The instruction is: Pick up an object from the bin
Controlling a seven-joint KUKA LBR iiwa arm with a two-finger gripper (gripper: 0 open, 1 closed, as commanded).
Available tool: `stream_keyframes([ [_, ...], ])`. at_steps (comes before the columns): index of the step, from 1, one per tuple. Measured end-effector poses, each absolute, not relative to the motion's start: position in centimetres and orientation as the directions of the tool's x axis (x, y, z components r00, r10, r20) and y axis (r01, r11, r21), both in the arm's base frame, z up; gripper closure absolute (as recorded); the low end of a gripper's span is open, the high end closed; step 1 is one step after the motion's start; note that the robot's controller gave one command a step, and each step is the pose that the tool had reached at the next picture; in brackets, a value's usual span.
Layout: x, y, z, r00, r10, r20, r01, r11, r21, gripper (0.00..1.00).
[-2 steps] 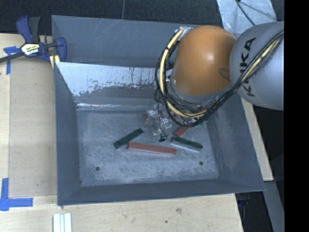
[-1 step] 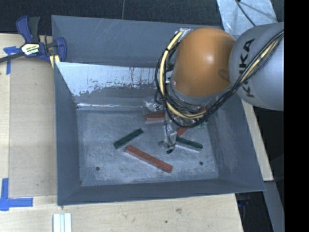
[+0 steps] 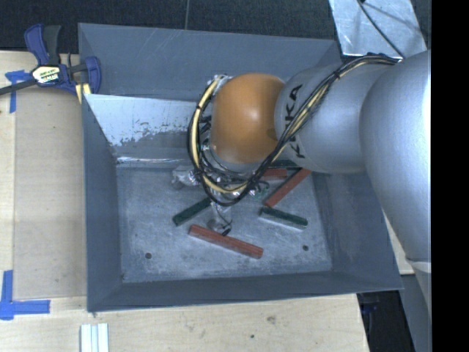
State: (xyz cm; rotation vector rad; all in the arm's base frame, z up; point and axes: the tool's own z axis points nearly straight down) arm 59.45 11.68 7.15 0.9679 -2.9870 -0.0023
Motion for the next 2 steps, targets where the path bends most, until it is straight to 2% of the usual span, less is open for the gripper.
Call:
stream_keyframes([
  [1, 59.6, 11.7, 7.5, -0.813, -0.583, -0.004, -0.583, 0.813, 0.0, 1.0],
  [2, 58.9, 8.4, 22.3, -0.715, -0.699, -0.005, -0.699, 0.715, -0.003, 1.0],
])
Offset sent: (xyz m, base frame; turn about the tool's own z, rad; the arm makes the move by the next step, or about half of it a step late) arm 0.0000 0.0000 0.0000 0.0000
